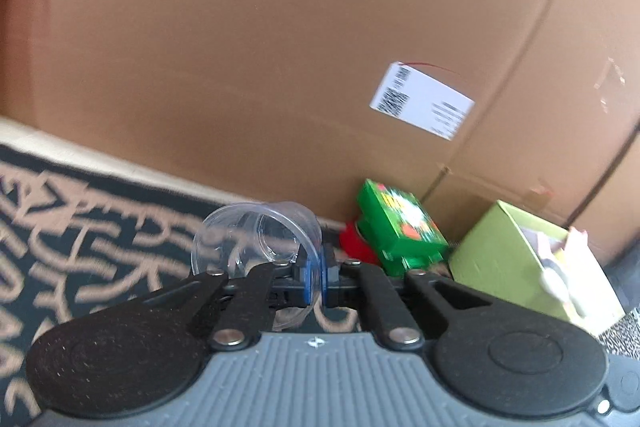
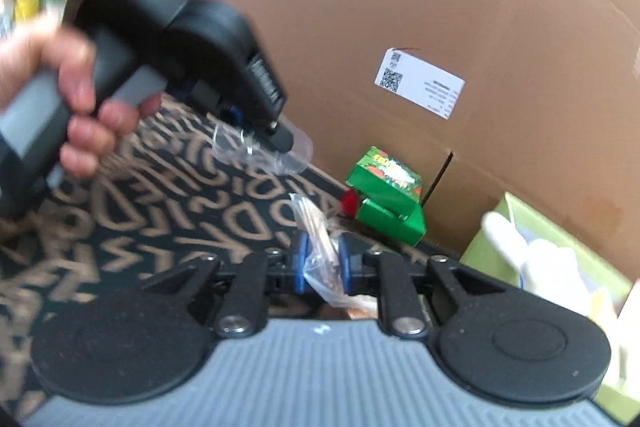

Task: Organize objects
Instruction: 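Grasp the clear plastic cup with the left tool while the right tool grasps the bagged wooden sticks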

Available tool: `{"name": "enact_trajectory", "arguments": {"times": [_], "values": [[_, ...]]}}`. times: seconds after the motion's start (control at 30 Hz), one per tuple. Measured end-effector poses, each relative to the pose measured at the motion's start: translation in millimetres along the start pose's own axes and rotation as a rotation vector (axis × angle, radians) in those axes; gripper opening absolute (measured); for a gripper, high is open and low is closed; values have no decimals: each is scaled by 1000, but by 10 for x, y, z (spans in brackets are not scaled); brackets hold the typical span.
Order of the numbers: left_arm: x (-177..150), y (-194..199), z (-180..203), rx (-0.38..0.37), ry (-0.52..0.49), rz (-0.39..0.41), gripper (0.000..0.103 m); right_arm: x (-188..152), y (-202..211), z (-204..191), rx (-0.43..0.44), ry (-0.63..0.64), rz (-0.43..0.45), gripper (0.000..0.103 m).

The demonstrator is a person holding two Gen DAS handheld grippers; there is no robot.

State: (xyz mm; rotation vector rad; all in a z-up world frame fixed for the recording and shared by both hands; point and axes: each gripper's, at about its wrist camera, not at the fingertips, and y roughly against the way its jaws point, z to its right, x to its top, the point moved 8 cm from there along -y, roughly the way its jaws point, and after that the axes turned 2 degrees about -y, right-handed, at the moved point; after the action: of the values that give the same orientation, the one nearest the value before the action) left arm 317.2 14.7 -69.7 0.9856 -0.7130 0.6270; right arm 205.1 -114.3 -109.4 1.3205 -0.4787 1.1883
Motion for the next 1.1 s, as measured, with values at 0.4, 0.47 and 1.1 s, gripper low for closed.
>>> {"name": "enact_trajectory", "arguments": {"times": [0.4,0.47,1.1], "values": [[-901,824,513,-54,-41,-84,3,-468,1071,242,184,-469,-22,16],[-1023,894,614,-58,-52,-78,3,-553,1142,262,161,-473,-28,17],[-1220,763,641,41,7,-86,18,-899,1203,314,72,-467,-37,58]]}}
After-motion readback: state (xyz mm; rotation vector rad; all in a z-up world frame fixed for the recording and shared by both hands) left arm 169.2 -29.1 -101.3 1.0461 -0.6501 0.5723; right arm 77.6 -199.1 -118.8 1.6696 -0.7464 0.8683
